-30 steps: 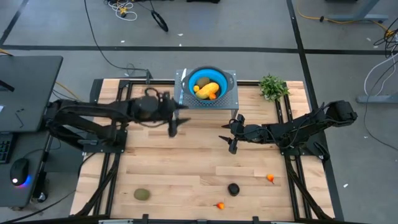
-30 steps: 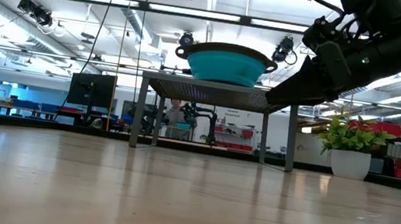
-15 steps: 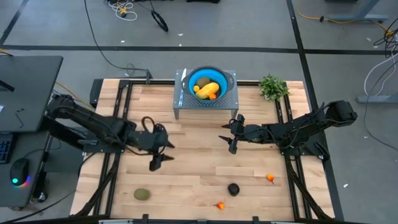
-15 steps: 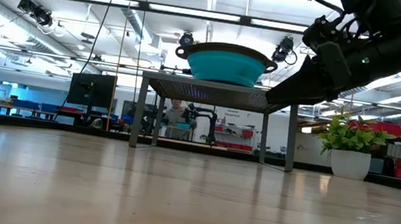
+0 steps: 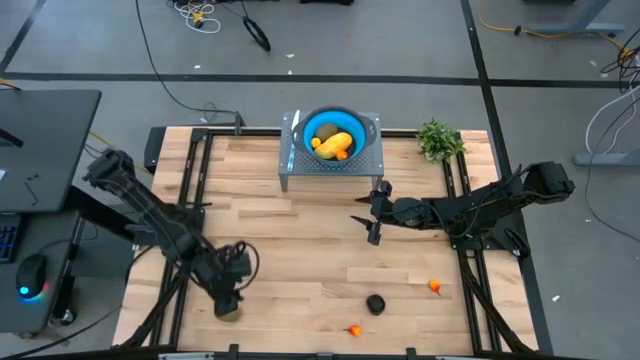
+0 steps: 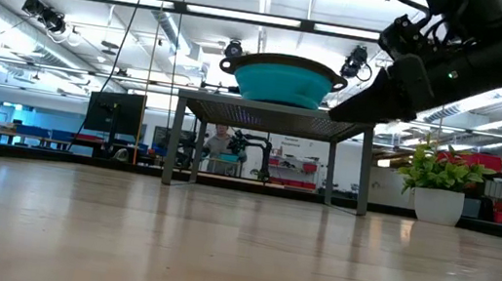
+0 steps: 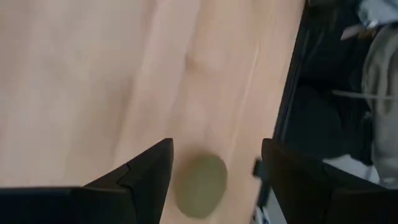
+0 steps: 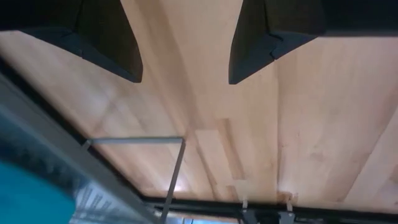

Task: Pick & Place Fruit
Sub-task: Put the brown kiwi into the blue strainer bowl

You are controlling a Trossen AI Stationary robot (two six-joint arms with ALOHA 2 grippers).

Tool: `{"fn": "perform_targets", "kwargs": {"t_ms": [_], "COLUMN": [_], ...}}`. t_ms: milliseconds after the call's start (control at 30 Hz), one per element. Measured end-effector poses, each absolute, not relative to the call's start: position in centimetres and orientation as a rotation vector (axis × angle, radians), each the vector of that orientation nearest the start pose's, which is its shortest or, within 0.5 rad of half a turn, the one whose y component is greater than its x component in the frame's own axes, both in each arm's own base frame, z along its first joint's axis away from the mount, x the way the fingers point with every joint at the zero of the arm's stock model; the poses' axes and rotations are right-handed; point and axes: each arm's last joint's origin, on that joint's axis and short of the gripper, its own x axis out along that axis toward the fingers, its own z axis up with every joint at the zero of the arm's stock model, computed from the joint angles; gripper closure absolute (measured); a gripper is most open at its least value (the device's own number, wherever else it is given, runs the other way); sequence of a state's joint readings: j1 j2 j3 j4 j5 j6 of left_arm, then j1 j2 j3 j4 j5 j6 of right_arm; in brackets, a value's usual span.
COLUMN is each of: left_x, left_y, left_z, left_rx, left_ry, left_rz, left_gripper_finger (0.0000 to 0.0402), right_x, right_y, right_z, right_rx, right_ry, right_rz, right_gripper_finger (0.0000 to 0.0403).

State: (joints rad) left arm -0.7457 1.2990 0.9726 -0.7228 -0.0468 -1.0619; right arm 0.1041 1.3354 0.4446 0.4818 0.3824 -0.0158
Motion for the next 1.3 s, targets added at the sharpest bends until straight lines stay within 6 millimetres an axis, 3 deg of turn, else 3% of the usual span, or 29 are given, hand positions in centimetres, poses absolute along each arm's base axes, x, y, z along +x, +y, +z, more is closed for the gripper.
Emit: {"fn": "perform_targets", "kwargs": {"t_ms": [267,433,700,1300], "left_x": [17.8,17.4,17.4,17.0], "left_y": [-21.2,-22.7,-22.8,-22.5], "left_z": [21.7,20.3,20.1,19.7], "left_rx": [-0.657,-0.690,-0.629,-0.504], "left_ry": [1.382,1.477,1.333,1.354], "left_rz": [-0.012,-0.014,0.064,0.068], "left_gripper_finger": [0.0149,0.0149,0.0149,0.0126], "right_x": [24.9,24.9,25.0,24.9], "right_y": [0.7,0.3,0.1,0.0], "right_z": [17.7,17.8,17.8,17.4], "right_rx": [-0.201,-0.205,-0.201,-0.212], "right_ry": [0.337,0.333,0.333,0.375], "right_rz": [-0.284,-0.294,-0.236,-0.235], "right_gripper_finger": [0.0153,0.0153,0.0153,0.0153]}}
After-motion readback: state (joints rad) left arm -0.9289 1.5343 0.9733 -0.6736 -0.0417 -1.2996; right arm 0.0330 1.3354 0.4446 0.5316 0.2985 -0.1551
